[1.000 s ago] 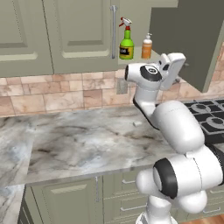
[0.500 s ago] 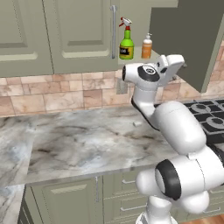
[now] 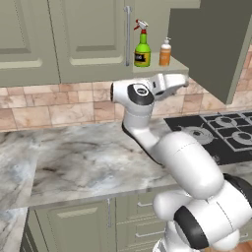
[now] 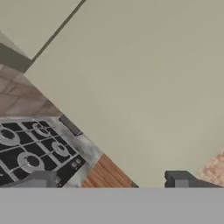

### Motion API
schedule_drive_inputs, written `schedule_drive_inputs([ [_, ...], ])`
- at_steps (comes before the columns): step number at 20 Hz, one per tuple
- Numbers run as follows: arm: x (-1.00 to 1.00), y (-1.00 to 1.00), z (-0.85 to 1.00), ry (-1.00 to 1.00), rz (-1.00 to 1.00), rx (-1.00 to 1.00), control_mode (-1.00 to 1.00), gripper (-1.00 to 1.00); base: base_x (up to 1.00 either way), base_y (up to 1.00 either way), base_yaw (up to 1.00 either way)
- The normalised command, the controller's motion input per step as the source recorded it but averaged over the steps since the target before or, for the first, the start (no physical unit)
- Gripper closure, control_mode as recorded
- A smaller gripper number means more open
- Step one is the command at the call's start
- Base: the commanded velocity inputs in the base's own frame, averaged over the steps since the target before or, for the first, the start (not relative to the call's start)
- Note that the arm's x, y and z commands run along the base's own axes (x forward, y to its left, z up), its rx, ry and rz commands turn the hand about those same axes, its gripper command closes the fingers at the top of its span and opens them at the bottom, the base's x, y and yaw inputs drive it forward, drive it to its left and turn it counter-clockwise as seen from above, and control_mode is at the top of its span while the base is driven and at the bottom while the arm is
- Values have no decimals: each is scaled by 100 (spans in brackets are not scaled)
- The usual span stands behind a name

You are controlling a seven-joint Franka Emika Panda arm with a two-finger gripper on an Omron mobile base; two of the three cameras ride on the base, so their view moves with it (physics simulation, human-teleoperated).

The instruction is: Pick the soap dispenser and spray from the cabinet and place them on the counter.

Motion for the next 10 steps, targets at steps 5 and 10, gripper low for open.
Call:
schedule_drive_inputs([
  [5, -20, 27, 1, -10, 19, 21, -100, -100, 0, 0, 0],
  [10, -5, 9, 12, -15, 16, 29, -100, -100, 0, 0, 0],
])
